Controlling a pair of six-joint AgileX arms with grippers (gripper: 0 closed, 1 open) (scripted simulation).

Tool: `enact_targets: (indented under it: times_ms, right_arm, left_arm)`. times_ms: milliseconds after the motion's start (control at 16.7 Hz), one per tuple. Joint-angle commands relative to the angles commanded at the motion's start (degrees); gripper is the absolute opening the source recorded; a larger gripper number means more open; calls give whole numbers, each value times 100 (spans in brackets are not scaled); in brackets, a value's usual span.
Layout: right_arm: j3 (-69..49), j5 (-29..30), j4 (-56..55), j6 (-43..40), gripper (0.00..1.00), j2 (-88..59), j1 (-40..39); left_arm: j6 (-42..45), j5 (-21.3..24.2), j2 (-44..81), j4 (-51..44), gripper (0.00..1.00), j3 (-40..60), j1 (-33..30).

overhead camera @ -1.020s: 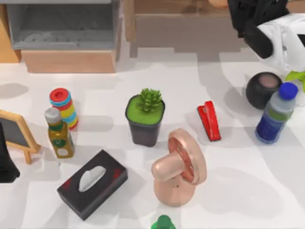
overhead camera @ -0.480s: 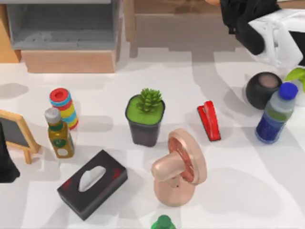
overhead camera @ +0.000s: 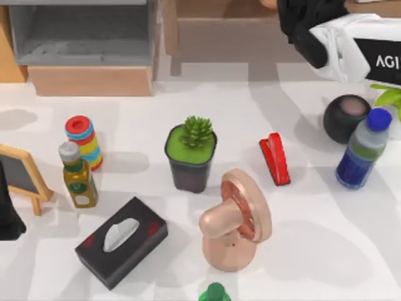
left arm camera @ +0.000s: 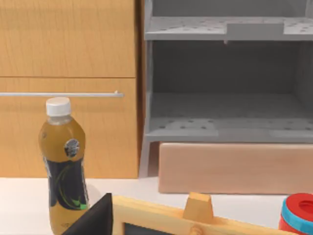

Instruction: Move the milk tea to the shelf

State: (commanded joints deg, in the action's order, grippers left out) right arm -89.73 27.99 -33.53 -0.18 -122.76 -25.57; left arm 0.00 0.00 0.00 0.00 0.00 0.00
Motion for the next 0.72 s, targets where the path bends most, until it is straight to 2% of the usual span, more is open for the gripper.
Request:
enact_targets:
  times_ms: [240,720]
  right_arm:
    - [-50,-25,-15,-2,0,-53,29]
    - [-50,-25,-15,-2,60,-53,29]
  left_arm:
    - [0,0,0,0,100,0,0]
    - [0,0,0,0,100,0,0]
